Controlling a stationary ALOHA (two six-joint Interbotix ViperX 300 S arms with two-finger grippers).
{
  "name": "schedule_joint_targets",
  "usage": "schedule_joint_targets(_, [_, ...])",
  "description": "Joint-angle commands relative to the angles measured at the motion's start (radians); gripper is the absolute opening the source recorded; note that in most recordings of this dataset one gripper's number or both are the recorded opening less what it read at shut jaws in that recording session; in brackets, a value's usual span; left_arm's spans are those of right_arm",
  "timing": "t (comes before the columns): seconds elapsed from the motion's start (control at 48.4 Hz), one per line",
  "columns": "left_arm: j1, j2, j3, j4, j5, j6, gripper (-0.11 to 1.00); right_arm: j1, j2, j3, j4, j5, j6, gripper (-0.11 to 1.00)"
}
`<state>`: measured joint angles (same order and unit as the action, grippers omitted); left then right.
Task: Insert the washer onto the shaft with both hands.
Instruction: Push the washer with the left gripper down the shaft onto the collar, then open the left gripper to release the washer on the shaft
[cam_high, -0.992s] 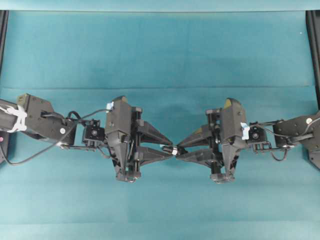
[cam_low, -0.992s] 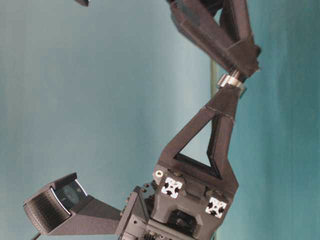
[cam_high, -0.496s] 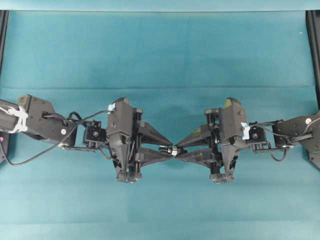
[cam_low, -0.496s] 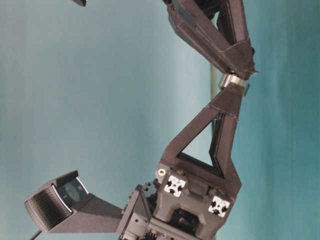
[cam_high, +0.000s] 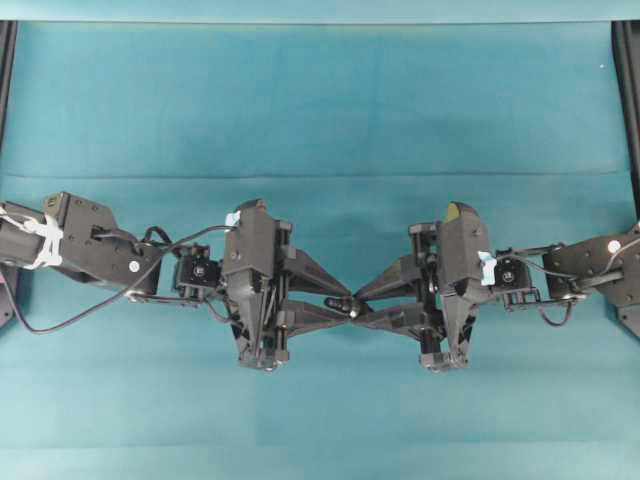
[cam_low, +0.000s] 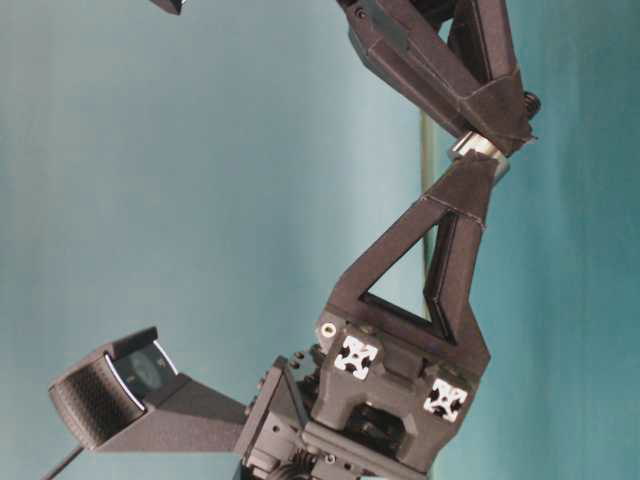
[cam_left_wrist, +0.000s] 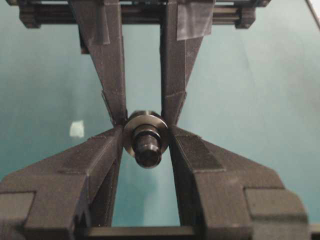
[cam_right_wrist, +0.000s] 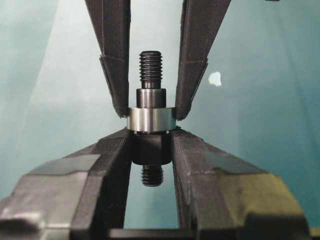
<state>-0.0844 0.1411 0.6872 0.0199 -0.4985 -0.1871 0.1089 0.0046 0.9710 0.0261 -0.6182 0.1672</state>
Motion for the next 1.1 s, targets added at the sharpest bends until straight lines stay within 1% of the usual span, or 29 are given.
schedule_joint_targets(0.0, [0.003, -0.012, -0.017, 0.002, 0.028, -0.002, 0.37, 0.003, -0.008, -0.021, 0.003, -0.006, 0.012, 0.00])
schedule_joint_targets(0.186, [0.003, -0.018, -0.018, 0.002, 0.094, -0.002, 0.37, 0.003, -0.008, -0.021, 0.002, -0.006, 0.011, 0.00])
schedule_joint_targets(0.476, [0.003, -0.029, -0.018, 0.002, 0.095, 0.000, 0.37, 0.003, -0.008, -0.021, 0.002, 0.006, 0.011, 0.00])
schedule_joint_targets(0.517, [0.003, -0.032, -0.020, 0.002, 0.094, 0.002, 0.44, 0.003, -0.008, -0.021, 0.002, 0.006, 0.009, 0.00])
schedule_joint_targets(0.641, [0.011, -0.035, -0.023, 0.002, 0.094, 0.000, 0.77, 0.003, -0.003, -0.025, 0.003, 0.006, 0.009, 0.00])
schedule_joint_targets(0.682, [0.012, -0.037, -0.026, 0.002, 0.094, 0.000, 0.82, 0.003, 0.000, -0.028, 0.003, 0.006, 0.009, 0.00])
schedule_joint_targets(0.868, [0.021, -0.037, -0.052, 0.002, 0.094, 0.000, 0.75, 0.003, 0.014, -0.043, 0.003, -0.003, 0.008, 0.00])
schedule_joint_targets(1.075, [0.021, -0.063, -0.063, 0.002, 0.094, 0.000, 0.75, 0.003, 0.006, -0.032, 0.003, -0.026, 0.011, 0.00])
